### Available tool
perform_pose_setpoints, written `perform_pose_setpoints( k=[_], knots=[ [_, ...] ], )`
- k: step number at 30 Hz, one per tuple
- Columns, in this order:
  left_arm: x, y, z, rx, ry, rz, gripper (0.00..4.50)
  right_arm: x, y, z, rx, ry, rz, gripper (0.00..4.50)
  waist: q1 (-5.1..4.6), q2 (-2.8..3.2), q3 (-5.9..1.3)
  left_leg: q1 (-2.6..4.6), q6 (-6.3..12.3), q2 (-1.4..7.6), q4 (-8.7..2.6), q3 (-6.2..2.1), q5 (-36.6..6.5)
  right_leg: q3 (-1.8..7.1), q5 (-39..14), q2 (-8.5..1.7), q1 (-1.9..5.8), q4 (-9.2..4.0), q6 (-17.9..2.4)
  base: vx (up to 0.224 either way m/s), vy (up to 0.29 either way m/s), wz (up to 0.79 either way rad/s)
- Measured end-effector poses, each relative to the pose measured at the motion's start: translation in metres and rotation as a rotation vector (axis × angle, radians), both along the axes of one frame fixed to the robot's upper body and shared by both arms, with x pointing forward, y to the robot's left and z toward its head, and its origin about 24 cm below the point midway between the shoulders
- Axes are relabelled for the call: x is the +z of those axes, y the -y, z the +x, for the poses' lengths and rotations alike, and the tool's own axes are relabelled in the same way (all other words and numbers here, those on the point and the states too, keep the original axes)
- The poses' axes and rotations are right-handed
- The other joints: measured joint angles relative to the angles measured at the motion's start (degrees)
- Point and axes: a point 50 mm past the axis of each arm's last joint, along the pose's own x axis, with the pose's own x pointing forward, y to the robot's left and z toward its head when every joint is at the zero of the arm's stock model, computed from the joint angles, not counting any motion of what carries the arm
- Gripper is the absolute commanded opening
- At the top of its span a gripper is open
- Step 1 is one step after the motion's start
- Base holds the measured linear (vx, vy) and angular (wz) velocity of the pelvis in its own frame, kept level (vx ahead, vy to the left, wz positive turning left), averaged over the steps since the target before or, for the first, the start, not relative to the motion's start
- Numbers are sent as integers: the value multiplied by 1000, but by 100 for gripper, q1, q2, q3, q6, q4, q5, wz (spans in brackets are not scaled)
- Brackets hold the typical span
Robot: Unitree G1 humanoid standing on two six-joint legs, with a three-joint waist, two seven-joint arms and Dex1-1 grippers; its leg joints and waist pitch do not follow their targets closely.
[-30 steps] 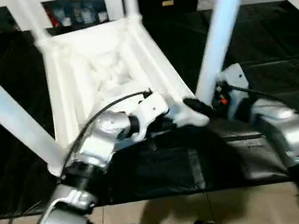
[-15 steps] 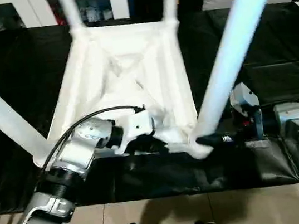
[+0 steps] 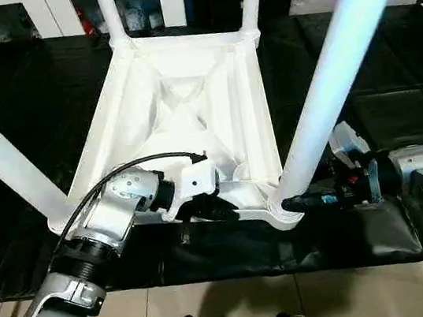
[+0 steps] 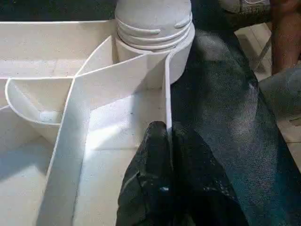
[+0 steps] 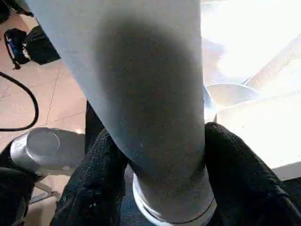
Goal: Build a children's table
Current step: Rotate leg to tighten
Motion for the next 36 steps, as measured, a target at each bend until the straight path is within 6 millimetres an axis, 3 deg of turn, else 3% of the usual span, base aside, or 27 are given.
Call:
perform_pose_setpoints(
  k=[8, 13, 20, 24, 25, 26, 31, 36],
  knots=[
    [-1, 1, 6, 142, -33, -31, 0, -5, -9, 3, -205, -13, 66, 209, -82, -8, 4, 12, -21, 1, 11, 0, -4, 4, 20, 0, -2, 9, -30, 0, 0, 0],
    [-2, 20, 21, 349, -3, -58, 0, -7, -22, 25, -557, 57, 56, 205, -340, -21, 3, 17, -26, -7, 19, 1, -1, 15, 9, -2, -6, -8, -12, 0, 0, 0],
    [-1, 48, 33, 567, 14, -89, 0, -4, -44, 47, -960, 82, 48, 200, -356, -18, -1, 26, -26, -6, 12, 0, -1, 15, 11, 1, -2, -6, -12, 0, 0, 0],
    [0, 60, 35, 622, 32, -100, 0, -3, -52, 54, -1085, 107, 43, 200, -336, -8, -8, 25, -25, -9, 7, 0, -4, 16, 33, 1, 3, -9, -43, 0, 0, 0],
    [1, 62, 35, 634, 36, -103, 0, -3, -53, 55, -1110, 119, 39, 252, -330, -2, -12, 21, -25, -11, 1, 0, -4, 15, 32, 0, -1, -10, -41, 0, 0, 0],
    [1, 63, 35, 636, 38, -105, 0, -3, -53, 56, -1116, 126, 36, 265, -322, 1, -13, 21, -26, -12, -4, 0, -4, 14, 30, 0, -1, -11, -38, 0, 0, 0],
    [2, 64, 36, 631, 43, -107, 0, -4, -53, 55, -1097, 160, 55, 303, -306, 5, -10, 10, -26, -10, -15, -1, -4, 10, 27, 1, -15, -11, -31, 0, 0, 0],
    [2, 54, 34, 553, 74, -96, 0, -5, -41, 48, -949, 199, 29, 350, -292, 12, -6, 10, -26, -7, -20, -1, -3, 9, 30, 2, -20, -11, -9, 0, 0, 0]
  ],
)
